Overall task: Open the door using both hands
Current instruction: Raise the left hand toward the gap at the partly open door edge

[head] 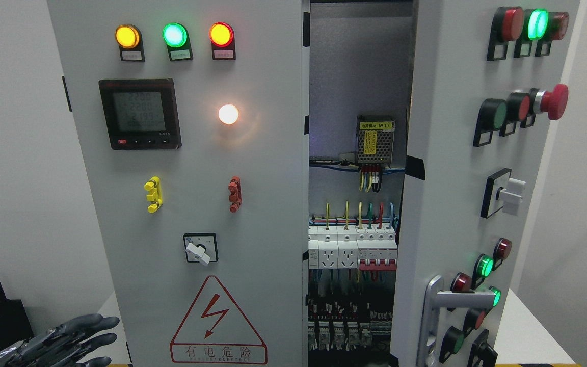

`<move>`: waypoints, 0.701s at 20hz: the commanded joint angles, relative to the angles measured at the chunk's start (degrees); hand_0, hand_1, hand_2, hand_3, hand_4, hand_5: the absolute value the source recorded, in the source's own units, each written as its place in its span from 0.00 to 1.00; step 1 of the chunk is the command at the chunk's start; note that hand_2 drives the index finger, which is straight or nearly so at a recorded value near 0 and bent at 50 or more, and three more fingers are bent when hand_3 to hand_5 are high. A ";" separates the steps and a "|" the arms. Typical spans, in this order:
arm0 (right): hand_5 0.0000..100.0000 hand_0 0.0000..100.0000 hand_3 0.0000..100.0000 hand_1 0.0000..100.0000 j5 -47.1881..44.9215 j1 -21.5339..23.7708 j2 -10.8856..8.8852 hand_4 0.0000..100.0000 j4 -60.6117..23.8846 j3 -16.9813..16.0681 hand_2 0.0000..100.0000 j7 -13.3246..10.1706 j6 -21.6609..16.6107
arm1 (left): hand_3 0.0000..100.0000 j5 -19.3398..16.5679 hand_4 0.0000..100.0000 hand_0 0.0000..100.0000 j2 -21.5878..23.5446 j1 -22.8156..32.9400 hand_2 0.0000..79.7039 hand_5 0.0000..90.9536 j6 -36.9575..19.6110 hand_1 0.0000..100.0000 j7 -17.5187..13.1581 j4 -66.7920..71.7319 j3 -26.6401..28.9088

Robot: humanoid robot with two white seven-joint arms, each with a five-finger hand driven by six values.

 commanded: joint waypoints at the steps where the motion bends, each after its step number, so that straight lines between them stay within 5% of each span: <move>1: 0.00 0.00 0.00 0.00 -1.85 0.00 0.00 0.00 0.00 0.00 0.00 0.01 0.00 | 0.00 2.68 0.03 0.00 8.13 -1.10 0.00 0.00 0.01 0.00 -0.02 -2.69 0.48; 10: 0.00 0.00 0.00 0.00 -1.85 0.00 0.00 0.00 -0.08 0.00 0.00 0.01 0.00 | 0.00 3.21 0.03 0.00 8.13 -3.64 0.00 0.00 0.27 0.00 -0.02 -2.69 -2.14; 14: 0.00 0.00 0.00 0.00 -1.85 0.00 0.00 0.00 -0.08 0.00 0.00 0.01 0.00 | 0.00 4.35 0.03 0.00 6.81 -19.51 0.00 0.00 3.08 0.00 0.15 -2.52 -16.70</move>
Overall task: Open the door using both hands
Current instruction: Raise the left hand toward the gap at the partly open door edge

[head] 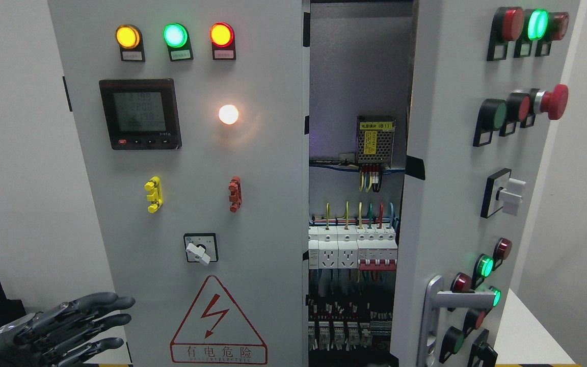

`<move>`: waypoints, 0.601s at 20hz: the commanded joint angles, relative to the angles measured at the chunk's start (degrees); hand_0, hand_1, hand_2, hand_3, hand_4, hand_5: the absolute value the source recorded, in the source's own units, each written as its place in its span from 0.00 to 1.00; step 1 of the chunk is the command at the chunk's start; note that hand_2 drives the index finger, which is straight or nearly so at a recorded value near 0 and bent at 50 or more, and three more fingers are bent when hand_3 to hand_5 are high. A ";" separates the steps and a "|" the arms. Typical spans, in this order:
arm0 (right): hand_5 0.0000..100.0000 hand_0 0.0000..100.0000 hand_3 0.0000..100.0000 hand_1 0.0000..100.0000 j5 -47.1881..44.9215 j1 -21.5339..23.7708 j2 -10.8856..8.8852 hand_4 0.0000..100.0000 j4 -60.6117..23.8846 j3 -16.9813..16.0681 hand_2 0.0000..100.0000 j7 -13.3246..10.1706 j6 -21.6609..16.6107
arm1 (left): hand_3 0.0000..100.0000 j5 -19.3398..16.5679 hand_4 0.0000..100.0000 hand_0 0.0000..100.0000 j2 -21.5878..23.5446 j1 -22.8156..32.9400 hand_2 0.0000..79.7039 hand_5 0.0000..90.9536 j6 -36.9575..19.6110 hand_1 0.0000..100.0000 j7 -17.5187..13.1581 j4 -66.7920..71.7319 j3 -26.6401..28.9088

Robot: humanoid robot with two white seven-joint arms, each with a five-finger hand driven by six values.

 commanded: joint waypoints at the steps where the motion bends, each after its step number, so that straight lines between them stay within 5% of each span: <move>1: 0.00 0.00 0.00 0.00 -1.85 0.00 0.00 0.00 0.01 0.00 0.00 0.00 0.00 | 0.00 1.11 0.03 0.00 0.26 -17.43 0.00 0.00 2.23 0.00 0.40 -0.60 -18.52; 6: 0.00 0.00 0.00 0.00 -1.85 0.00 0.00 0.00 0.01 0.00 0.00 0.00 0.00 | 0.00 3.21 0.03 0.00 -1.86 -45.30 0.00 0.00 7.59 0.00 0.58 -0.16 -44.02; 12: 0.00 0.00 0.00 0.00 -1.85 0.00 0.00 0.00 0.01 0.00 0.00 0.00 0.00 | 0.00 4.98 0.03 0.00 -2.21 -55.69 0.00 0.00 9.25 0.00 0.67 0.10 -54.23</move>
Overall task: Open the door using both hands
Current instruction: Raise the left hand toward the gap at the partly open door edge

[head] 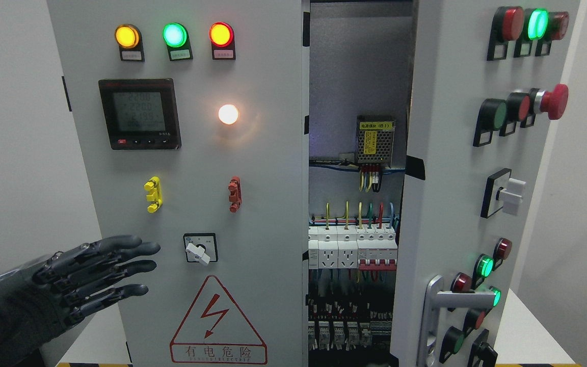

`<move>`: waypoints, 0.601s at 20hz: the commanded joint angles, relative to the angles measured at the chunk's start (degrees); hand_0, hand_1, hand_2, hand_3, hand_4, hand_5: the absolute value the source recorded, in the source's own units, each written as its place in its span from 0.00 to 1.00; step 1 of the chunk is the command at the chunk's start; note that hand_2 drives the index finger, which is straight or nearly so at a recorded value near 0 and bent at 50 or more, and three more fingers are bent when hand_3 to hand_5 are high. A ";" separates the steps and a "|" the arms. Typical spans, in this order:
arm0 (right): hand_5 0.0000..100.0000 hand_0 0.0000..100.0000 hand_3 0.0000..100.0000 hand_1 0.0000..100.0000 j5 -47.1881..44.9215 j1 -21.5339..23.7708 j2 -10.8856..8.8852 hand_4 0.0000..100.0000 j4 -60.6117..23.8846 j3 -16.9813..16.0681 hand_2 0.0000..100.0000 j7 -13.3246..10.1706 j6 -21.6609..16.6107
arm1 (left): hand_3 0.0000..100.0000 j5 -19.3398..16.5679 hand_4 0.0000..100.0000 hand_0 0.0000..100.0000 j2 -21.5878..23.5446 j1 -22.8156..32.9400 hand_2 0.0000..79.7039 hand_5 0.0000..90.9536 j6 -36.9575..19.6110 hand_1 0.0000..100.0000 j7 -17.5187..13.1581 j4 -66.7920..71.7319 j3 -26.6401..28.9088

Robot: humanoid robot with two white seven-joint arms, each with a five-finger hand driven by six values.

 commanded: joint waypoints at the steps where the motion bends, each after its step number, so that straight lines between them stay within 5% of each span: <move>1: 0.00 0.00 0.00 0.00 -1.85 0.00 0.00 0.00 0.01 0.00 0.00 0.00 0.00 | 0.00 1.51 0.03 0.00 -1.29 -17.10 0.00 0.00 2.46 0.00 0.12 0.33 -28.29; 12: 0.00 0.00 0.00 0.00 -1.85 0.00 0.00 0.00 0.01 0.00 0.00 0.00 0.00 | 0.00 6.34 0.03 0.00 -8.48 -39.88 0.00 0.00 7.56 0.00 1.09 7.61 -47.29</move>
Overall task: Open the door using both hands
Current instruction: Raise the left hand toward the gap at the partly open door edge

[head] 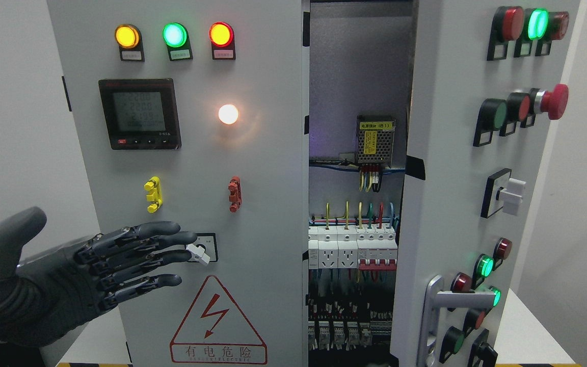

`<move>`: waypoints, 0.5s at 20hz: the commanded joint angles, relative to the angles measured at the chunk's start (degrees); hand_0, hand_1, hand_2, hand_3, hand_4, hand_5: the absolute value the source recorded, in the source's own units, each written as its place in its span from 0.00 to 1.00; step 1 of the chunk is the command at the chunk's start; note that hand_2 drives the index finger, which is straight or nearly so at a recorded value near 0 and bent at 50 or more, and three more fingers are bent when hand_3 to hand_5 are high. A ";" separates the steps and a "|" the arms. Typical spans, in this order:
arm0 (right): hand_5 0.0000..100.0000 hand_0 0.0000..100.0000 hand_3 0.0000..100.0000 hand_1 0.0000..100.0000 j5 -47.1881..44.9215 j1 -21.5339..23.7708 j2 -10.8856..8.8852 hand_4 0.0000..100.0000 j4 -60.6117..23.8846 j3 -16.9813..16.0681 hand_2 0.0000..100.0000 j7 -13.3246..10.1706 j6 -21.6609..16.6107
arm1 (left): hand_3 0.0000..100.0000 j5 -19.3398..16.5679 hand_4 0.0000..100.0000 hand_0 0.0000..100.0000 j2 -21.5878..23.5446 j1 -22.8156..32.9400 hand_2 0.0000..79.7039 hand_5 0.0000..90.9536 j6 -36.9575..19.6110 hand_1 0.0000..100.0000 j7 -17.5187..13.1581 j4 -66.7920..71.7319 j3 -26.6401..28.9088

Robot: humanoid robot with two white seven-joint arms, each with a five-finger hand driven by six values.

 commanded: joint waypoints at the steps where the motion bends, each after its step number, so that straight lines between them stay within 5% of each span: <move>1: 0.00 0.00 0.00 0.00 -1.85 0.00 0.00 0.00 0.01 0.00 0.00 0.00 0.01 | 0.00 2.24 0.03 0.00 -6.54 -12.12 0.00 0.00 1.69 0.00 0.09 5.85 -21.12; 10: 0.00 0.00 0.00 0.00 -1.85 0.00 0.00 0.00 0.01 0.00 0.00 0.00 0.01 | 0.00 4.00 0.03 0.00 -9.97 -16.34 0.00 0.00 3.01 0.00 0.09 6.03 -24.28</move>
